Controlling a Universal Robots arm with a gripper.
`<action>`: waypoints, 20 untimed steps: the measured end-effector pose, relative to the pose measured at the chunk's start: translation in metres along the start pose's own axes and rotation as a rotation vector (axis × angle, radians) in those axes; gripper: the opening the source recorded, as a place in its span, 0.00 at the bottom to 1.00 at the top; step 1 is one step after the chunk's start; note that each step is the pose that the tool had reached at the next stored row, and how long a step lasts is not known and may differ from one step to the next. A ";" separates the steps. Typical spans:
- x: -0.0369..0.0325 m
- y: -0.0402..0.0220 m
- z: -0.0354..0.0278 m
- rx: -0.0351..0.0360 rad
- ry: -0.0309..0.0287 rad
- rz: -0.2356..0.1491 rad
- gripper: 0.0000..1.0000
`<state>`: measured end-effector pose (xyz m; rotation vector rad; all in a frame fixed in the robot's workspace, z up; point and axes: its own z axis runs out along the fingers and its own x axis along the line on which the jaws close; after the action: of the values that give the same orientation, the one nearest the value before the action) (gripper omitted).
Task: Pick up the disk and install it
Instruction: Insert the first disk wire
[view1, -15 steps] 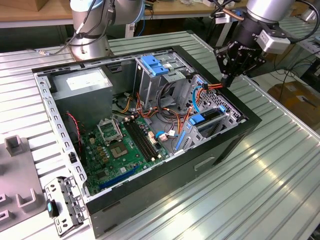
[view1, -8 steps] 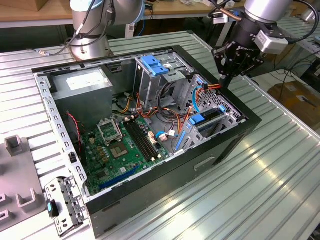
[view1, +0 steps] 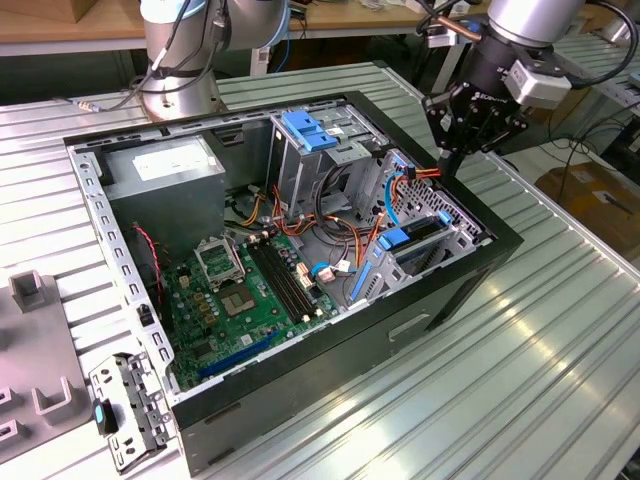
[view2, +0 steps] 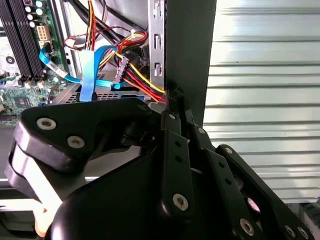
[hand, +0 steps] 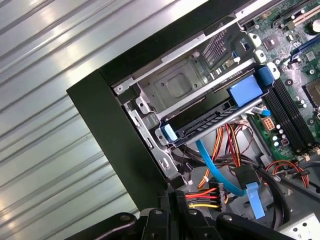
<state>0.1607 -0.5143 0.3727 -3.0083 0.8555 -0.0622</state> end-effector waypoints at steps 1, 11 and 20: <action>-0.0001 0.0001 0.0000 -0.0003 0.0002 0.009 0.16; -0.0011 0.0007 0.0009 -0.0065 0.0045 0.190 0.16; -0.0017 0.0010 0.0010 -0.0101 0.0070 0.296 0.16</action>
<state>0.1588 -0.5143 0.3716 -2.8545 1.2923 -0.0647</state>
